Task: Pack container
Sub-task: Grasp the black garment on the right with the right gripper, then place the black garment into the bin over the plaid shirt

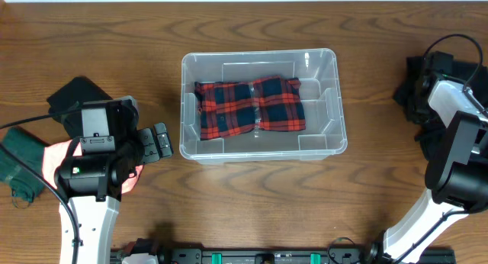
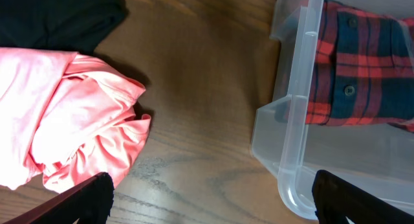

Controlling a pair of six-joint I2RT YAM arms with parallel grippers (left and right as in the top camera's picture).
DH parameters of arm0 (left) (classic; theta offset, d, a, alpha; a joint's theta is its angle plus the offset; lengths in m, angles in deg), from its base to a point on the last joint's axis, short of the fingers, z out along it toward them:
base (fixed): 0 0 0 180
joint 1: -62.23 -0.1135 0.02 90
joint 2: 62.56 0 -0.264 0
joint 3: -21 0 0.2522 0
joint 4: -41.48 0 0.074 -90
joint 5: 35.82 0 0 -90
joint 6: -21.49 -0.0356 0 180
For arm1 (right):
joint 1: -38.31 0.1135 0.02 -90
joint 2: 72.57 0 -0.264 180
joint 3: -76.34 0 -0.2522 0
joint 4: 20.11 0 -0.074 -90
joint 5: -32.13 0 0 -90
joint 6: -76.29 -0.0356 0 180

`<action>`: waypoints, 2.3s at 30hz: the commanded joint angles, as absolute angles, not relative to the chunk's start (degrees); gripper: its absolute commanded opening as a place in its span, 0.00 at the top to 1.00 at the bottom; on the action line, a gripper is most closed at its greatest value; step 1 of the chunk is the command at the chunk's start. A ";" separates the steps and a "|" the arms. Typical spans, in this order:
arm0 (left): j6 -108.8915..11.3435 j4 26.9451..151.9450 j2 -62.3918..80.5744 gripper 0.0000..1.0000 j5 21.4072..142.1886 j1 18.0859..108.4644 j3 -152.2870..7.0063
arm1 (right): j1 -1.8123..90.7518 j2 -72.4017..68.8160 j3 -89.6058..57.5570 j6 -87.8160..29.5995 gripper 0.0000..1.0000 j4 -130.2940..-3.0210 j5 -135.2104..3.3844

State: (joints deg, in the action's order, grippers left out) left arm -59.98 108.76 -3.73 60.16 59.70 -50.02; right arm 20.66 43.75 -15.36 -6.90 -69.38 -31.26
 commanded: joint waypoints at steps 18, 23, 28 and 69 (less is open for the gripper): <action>-60.94 108.76 -3.40 0.02 59.46 59.77 -50.96 | 46.95 7.88 -13.67 4.20 0.99 -70.93 -55.65; -60.94 108.76 -3.40 0.02 59.48 59.77 -50.96 | 60.17 7.29 -13.87 8.31 0.99 -71.39 -56.20; -60.94 108.76 -3.40 0.02 59.48 59.77 -50.96 | 69.11 11.33 -13.89 8.42 0.99 -75.43 -56.24; -60.94 108.76 -3.40 0.02 59.46 59.77 -50.96 | 73.40 24.75 -12.34 -0.83 0.83 -79.63 -72.13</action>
